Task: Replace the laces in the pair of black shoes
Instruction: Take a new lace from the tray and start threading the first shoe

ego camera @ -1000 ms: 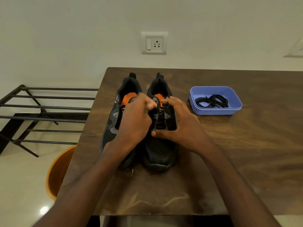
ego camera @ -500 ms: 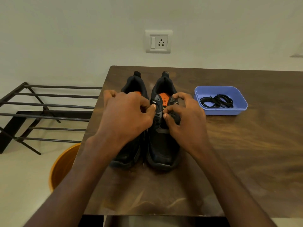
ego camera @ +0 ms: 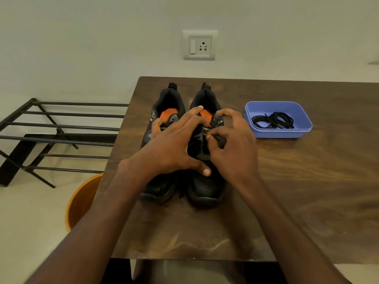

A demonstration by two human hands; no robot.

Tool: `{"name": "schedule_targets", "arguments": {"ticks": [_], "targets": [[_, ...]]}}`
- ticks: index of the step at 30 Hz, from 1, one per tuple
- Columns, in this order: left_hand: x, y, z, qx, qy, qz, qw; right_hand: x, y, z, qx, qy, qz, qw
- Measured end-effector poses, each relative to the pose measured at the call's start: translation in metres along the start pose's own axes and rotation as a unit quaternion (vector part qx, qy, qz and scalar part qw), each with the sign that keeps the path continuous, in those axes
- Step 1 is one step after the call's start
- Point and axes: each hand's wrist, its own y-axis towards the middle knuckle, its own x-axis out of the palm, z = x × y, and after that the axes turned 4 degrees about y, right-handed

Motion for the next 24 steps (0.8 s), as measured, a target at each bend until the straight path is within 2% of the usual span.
{"name": "schedule_targets", "arguments": {"ticks": [4,6,9,12,14,15,17,20,22,24], "targets": [[0.000,0.001,-0.002,-0.004,-0.005,-0.001,1.000,-0.018,-0.002,0.004,0.101,0.070,0.105,0.987],[0.000,0.002,-0.003,-0.007,0.007,0.005,1.000,-0.021,-0.002,0.007,0.051,0.049,0.113,0.991],[0.001,0.000,-0.002,0.003,0.006,0.029,1.000,-0.014,0.001,0.004,-0.040,-0.019,0.035,0.998],[0.001,-0.001,0.000,0.000,-0.032,0.036,0.999,0.002,-0.002,-0.001,-0.034,-0.065,-0.058,0.996],[0.001,-0.002,0.000,0.001,-0.030,0.035,0.999,0.007,-0.003,0.002,-0.026,-0.064,-0.065,0.995],[0.000,-0.001,0.000,0.000,-0.026,0.032,0.999,0.006,-0.002,0.004,-0.019,-0.062,-0.043,0.997],[0.000,-0.001,0.001,-0.003,-0.022,0.022,1.000,0.000,-0.001,0.006,0.017,-0.025,0.053,0.998],[0.001,0.000,0.000,-0.008,-0.028,0.020,0.999,-0.012,0.001,0.004,0.095,0.084,0.219,0.968],[0.001,0.000,-0.001,-0.010,-0.033,0.021,0.999,-0.016,0.002,0.005,0.110,0.076,0.243,0.961],[0.001,0.000,-0.001,-0.009,-0.035,0.023,0.999,-0.014,0.001,0.004,0.054,-0.002,0.182,0.982]]}}
